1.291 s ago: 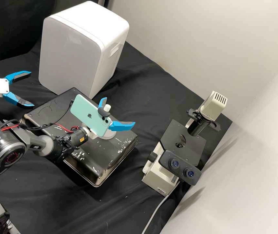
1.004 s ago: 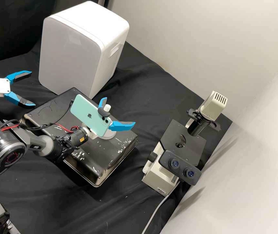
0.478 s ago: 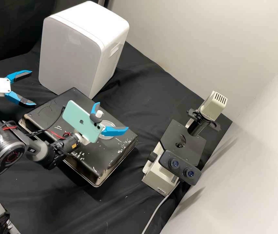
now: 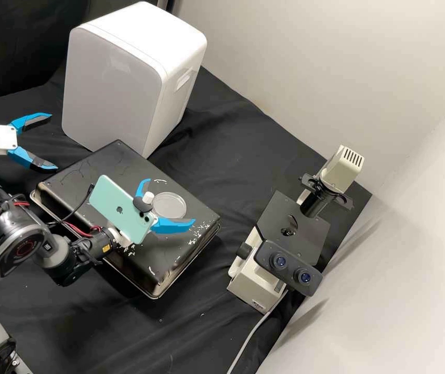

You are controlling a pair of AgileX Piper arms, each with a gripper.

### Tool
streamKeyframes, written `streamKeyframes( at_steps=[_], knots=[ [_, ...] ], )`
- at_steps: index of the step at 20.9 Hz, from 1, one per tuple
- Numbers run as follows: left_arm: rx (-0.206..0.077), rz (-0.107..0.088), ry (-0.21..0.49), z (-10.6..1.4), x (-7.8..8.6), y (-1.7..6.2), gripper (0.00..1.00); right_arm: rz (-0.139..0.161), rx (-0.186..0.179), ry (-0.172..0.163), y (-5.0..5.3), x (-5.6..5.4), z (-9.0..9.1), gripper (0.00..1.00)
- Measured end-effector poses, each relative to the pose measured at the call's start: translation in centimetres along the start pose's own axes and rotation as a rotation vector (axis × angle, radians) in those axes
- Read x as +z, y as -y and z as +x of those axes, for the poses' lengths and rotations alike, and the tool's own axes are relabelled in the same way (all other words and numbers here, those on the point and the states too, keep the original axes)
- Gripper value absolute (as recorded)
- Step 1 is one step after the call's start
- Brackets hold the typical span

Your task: Place the petri dish on the microscope

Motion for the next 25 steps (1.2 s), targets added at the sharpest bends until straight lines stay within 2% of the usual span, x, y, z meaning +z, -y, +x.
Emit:
streamKeyframes(
  at_steps=[7,12,18,21,25],
  knots=[
    [0.0,-0.001,-0.001,0.0,0.0,0.0,1.0,0.006,-0.047,0.049,1.5,0.9,0.2,1.0],
    [-0.006,-0.001,-0.003,0.0,0.0,0.13,1.0,-0.016,-0.056,0.035,2.3,0.8,1.2,1.0],
    [-0.006,-0.002,-0.006,0.0,-0.1,0.13,1.0,-0.024,-0.035,0.025,2.2,0.6,2.4,1.0],
    [-0.006,0.004,-0.007,0.0,-0.1,0.13,1.0,-0.032,-0.029,0.036,2.0,0.5,3.0,1.0],
    [0.0,0.001,-0.012,0.2,-0.1,0.03,1.0,-0.028,-0.024,0.046,1.8,0.5,3.2,1.0]
  ],
)
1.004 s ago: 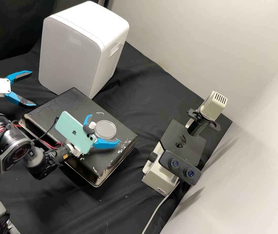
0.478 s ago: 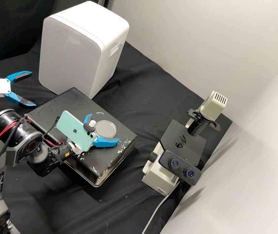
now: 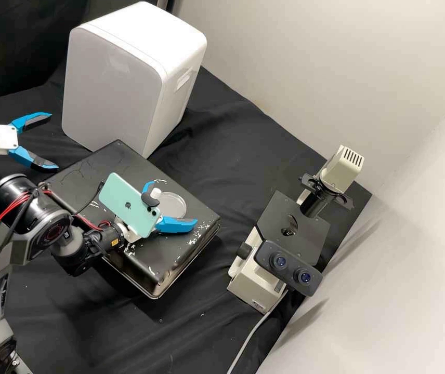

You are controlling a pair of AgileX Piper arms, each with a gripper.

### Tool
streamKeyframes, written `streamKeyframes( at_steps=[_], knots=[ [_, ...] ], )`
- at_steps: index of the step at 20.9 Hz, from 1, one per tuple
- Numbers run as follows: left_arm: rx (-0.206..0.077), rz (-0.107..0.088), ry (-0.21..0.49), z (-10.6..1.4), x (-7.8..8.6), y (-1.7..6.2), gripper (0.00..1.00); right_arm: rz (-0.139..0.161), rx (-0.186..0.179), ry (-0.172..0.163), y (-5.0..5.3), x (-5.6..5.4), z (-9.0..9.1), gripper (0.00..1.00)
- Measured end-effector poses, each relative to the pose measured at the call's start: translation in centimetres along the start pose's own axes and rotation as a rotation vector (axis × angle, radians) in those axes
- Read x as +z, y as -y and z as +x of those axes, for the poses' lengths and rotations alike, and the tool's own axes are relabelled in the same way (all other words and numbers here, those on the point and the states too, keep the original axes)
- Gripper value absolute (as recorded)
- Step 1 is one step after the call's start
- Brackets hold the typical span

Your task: Place the petri dish on the microscope

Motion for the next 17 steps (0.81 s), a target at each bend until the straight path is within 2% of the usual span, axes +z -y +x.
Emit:
streamKeyframes(
  at_steps=[1,8,17],
  knots=[
    [0.0,0.0,0.0,0.0,0.0,0.0,1.0,0.0,0.0,0.003,-0.02,0.05,0.0,0.0],
    [-0.008,0.0,-0.001,0.05,-0.01,0.17,1.0,-0.002,-0.008,0.01,0.28,0.31,0.09,0.0],
    [0.001,0.0,0.0,0.23,0.01,0.0,1.0,0.0,-0.006,0.008,0.31,0.34,0.11,0.0]
  ],
)
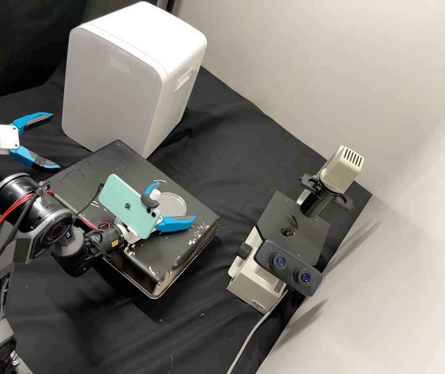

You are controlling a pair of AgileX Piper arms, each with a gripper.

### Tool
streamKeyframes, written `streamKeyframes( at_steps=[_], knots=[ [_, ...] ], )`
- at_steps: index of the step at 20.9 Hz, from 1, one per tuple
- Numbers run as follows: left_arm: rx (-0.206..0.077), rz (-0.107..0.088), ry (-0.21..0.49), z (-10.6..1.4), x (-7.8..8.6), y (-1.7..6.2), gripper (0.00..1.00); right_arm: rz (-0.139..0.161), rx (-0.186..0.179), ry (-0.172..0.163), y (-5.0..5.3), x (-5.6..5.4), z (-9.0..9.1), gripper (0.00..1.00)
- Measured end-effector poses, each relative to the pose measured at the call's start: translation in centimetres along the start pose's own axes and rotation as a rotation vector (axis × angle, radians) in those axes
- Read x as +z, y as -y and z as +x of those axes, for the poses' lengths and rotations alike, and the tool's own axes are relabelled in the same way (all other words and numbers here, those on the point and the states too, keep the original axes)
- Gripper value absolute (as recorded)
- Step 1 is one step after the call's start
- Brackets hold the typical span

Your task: Place the petri dish on the microscope

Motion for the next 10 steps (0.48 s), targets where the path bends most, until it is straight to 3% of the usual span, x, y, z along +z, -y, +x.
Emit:
streamKeyframes(
  at_steps=[10],
  knots=[
    [0.0,0.0,0.0,0.0,0.0,0.0,1.0,0.028,-0.004,0.001,0.08,0.06,0.02,0.0]
  ],
)
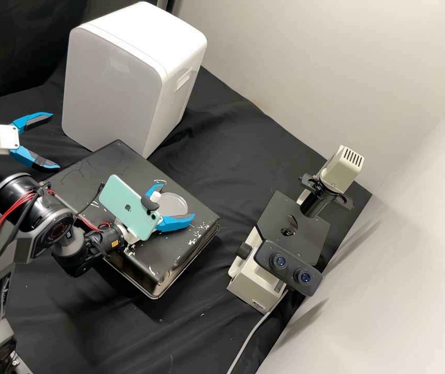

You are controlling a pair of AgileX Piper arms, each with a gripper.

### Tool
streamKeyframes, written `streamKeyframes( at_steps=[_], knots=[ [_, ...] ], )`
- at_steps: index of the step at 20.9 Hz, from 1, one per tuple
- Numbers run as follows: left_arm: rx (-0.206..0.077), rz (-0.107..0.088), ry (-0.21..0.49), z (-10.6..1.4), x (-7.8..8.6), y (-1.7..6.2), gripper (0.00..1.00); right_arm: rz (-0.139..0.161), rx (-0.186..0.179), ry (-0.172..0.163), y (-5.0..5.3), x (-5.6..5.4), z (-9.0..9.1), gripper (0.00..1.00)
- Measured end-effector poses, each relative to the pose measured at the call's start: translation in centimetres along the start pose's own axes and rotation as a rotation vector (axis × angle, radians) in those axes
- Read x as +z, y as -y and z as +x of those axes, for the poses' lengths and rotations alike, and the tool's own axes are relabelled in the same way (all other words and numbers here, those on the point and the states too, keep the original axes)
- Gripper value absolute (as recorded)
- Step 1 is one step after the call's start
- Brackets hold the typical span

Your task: Place the petri dish on the microscope

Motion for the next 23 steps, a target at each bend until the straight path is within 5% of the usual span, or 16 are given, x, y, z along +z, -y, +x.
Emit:
streamKeyframes(
  at_steps=[7,13,23],
  knots=[
    [0.0,-0.001,-0.003,0.0,0.0,0.0,1.0,0.013,0.0,-0.003,0.0,-0.1,0.0,0.0],
    [-0.002,-0.004,-0.01,0.0,-0.1,0.05,1.0,0.026,0.012,-0.005,-1.4,-0.1,-0.7,0.0],
    [0.0,-0.005,-0.012,0.1,-0.1,0.0,1.0,0.065,0.121,-0.037,-4.9,-0.6,-3.4,0.0]
  ],
)
